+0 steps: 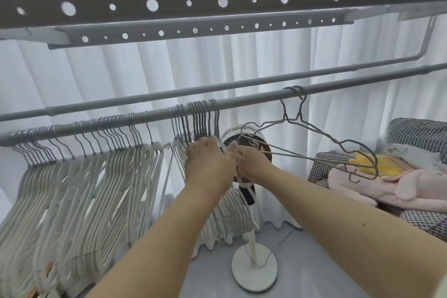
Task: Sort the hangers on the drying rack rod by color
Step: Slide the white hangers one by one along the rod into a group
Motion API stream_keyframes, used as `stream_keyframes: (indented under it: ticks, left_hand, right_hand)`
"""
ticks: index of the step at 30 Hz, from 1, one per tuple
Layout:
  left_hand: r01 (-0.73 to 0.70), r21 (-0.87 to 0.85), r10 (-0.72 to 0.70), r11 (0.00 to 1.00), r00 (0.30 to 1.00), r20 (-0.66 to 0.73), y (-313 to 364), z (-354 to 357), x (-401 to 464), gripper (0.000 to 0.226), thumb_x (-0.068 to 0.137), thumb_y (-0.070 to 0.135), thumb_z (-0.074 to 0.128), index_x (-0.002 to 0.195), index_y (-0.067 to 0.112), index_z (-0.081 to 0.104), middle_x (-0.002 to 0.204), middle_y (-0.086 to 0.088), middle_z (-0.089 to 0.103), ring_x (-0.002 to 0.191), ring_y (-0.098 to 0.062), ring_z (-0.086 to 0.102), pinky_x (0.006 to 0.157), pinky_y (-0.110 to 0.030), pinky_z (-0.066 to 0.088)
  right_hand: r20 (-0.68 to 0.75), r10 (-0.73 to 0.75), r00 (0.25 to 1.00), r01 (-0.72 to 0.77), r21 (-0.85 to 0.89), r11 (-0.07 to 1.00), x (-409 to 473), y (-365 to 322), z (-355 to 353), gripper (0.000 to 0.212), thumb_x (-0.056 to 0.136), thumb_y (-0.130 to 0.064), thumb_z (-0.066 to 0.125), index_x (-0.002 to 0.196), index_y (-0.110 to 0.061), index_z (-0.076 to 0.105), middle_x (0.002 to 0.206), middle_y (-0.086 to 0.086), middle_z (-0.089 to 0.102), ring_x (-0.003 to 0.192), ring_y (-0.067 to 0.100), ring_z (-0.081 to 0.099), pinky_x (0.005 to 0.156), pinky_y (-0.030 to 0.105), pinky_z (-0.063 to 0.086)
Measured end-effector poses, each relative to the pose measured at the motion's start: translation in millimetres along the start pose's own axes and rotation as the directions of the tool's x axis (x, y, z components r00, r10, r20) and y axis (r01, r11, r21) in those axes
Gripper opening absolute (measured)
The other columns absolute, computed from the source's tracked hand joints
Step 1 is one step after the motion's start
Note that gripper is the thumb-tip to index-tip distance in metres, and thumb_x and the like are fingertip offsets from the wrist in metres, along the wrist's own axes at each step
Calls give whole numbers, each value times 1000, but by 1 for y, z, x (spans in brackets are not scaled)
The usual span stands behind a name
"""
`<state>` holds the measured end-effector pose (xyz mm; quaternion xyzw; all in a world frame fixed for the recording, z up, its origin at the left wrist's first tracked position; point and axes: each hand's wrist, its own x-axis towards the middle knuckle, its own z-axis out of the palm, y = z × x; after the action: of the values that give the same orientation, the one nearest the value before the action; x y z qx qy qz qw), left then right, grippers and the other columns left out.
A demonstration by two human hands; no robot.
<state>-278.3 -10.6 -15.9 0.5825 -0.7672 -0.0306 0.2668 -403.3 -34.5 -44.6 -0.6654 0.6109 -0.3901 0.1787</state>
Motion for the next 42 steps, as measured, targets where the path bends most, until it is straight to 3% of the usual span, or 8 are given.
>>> stream_keyframes:
  ticks: [3, 9, 15, 26, 31, 35, 39, 42]
  left_hand:
    - [-7, -12, 7, 1000, 1000, 11, 5, -2, -3, 64, 100, 55, 26, 143, 9, 39, 146, -12, 42, 138, -32, 30, 114, -42, 22]
    - [-65, -42, 66, 997, 998, 15, 30, 4, -1, 66, 100, 54, 30, 148, 9, 33, 150, -12, 41, 139, -31, 32, 112, -42, 28]
    - [-100, -140, 109, 985, 993, 52, 66, 20, 7, 58, 99, 51, 36, 139, 10, 44, 135, -12, 53, 125, -31, 47, 103, -41, 40]
    - [-35, -247, 94, 968, 968, 233, 101, 59, 26, 59, 100, 50, 36, 137, 6, 45, 134, -13, 56, 120, -29, 52, 85, -33, 36]
    - [18, -280, 67, 960, 954, 291, 106, 76, 34, 56, 100, 49, 34, 129, 4, 50, 124, -12, 61, 115, -30, 55, 91, -36, 40]
    - [56, -289, 50, 956, 938, 344, 112, 89, 35, 52, 100, 47, 34, 124, 4, 52, 116, -13, 63, 108, -29, 58, 98, -41, 42]
    - [354, -671, 32, 652, 870, 491, 120, 101, 33, 77, 83, 58, 56, 129, -2, 49, 90, -7, 61, 68, -18, 64, 64, -31, 51]
    - [442, -795, 32, 416, 867, 498, 128, 105, 29, 29, 97, 20, 56, 114, -3, 59, 85, -8, 63, 54, -12, 63, 60, -30, 58]
  right_hand:
    - [-144, -55, 988, 36, -129, 991, -3, 3, -14, 39, 99, -29, 41, 63, -15, 48, 68, 0, 50, 65, 18, 48, 62, 31, 34]
    - [-525, 37, 850, -319, -459, 829, -9, 43, -84, 40, 91, -27, 48, 127, -9, 53, 126, 10, 56, 120, 30, 47, 100, 40, 37]
    - [-457, 268, 848, -524, -648, 553, -22, 76, -124, 35, 90, -26, 42, 120, -10, 48, 120, 10, 53, 113, 29, 47, 80, 39, 33]
    - [-339, 421, 841, -532, -652, 540, -20, 90, -147, 44, 94, -32, 38, 130, -8, 48, 133, 15, 41, 123, 33, 36, 95, 42, 35]
    - [-237, 401, 885, -466, -477, 745, -11, 90, -144, 59, 99, -47, 25, 129, -3, 51, 132, 16, 51, 121, 34, 46, 92, 37, 38]
    - [-73, 385, 920, -391, -127, 912, -4, 90, -137, 54, 96, -52, 26, 116, -8, 48, 95, 11, 64, 99, 32, 62, 76, 34, 41]
    - [70, 350, 934, -357, 215, 909, -7, 88, -128, 66, 97, -61, 23, 117, -9, 59, 94, 10, 65, 87, 23, 58, 75, 31, 45]
    - [105, 309, 945, -326, 353, 877, -5, 89, -123, 76, 93, -68, 20, 103, -9, 67, 100, 15, 67, 92, 23, 61, 89, 35, 47]
